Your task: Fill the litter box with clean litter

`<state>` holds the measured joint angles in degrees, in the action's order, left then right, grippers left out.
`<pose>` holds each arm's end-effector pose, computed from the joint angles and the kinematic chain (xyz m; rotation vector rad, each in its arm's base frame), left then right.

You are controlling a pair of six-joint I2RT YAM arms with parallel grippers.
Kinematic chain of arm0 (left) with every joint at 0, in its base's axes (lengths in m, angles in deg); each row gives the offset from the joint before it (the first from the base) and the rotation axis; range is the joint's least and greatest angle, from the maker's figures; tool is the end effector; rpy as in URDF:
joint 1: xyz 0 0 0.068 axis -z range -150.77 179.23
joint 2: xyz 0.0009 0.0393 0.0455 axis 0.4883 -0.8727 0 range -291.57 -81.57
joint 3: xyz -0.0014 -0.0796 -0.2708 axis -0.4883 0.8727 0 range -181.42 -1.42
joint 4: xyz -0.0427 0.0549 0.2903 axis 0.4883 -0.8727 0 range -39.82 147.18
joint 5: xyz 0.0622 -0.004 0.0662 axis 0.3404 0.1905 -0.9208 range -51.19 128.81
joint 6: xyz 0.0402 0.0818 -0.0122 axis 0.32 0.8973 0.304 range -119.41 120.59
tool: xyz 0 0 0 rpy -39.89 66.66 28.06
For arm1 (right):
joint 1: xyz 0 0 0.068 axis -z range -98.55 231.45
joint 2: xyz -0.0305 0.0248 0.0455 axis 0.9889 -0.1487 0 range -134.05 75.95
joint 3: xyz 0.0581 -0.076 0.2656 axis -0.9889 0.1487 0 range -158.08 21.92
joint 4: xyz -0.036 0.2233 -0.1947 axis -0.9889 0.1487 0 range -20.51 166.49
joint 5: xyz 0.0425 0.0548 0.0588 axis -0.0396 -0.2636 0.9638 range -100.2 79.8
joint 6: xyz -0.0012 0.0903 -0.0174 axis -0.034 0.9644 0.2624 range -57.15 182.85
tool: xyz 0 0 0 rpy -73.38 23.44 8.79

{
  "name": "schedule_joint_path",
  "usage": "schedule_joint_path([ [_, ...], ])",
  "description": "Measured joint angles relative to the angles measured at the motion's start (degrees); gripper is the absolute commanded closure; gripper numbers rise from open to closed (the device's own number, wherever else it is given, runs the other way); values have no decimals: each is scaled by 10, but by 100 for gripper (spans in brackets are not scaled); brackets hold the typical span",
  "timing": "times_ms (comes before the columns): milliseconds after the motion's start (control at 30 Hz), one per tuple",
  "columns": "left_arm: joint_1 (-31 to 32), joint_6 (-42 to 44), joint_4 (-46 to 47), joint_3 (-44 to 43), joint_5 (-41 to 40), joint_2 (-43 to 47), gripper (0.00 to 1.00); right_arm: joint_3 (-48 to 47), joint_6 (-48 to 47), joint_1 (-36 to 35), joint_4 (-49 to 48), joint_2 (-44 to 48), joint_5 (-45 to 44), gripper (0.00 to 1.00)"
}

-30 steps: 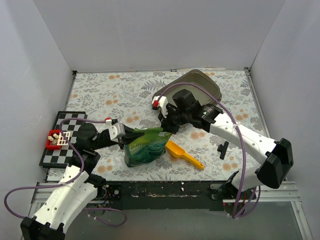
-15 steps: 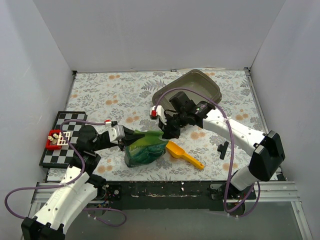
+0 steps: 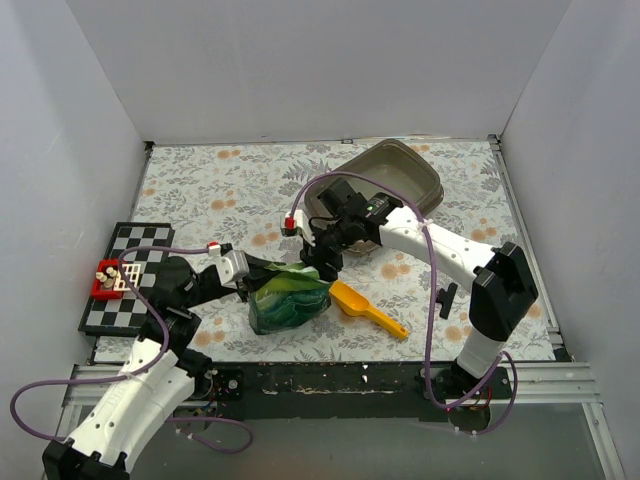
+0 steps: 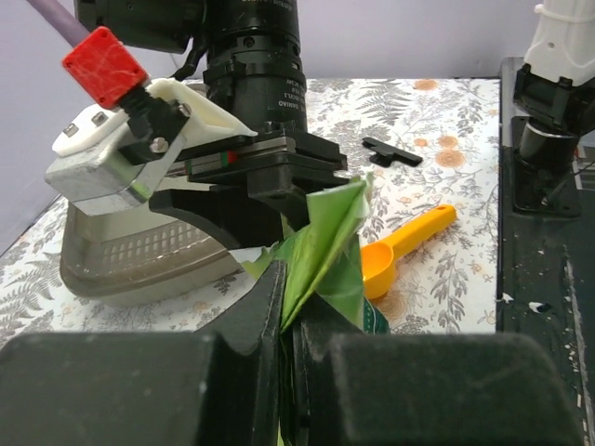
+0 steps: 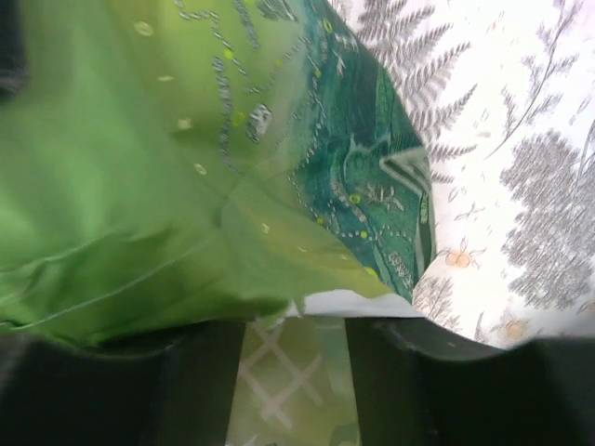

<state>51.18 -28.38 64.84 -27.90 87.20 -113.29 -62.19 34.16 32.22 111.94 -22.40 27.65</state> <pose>0.1664 -0.1337 0.2966 0.6280 1.5868 -1.3198 0.2400 0.3560 0.2564 -1.7840 1.7955 0.9836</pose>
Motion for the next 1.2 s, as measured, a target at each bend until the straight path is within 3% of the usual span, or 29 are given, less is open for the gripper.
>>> schedule_joint_path([
  [67,1,0,-1,2,-12,4,96,1,15,0,-19,1,-3,12],
  [100,1,1,-2,4,-22,5,96,5,21,-1,-30,4,-8,11],
  [333,5,0,-3,5,-53,-4,93,64,68,-8,-105,49,-74,10],
  [467,5,7,-1,-2,-60,-21,100,91,100,-12,-137,72,-128,10],
  [600,7,27,-2,-19,-51,-48,100,154,144,-12,-191,125,-183,11],
  [900,6,73,-5,-90,35,-163,100,323,291,-26,-312,270,-277,15],
  [1200,-52,83,-3,-174,188,-322,100,331,349,-85,-345,270,-335,15],
])
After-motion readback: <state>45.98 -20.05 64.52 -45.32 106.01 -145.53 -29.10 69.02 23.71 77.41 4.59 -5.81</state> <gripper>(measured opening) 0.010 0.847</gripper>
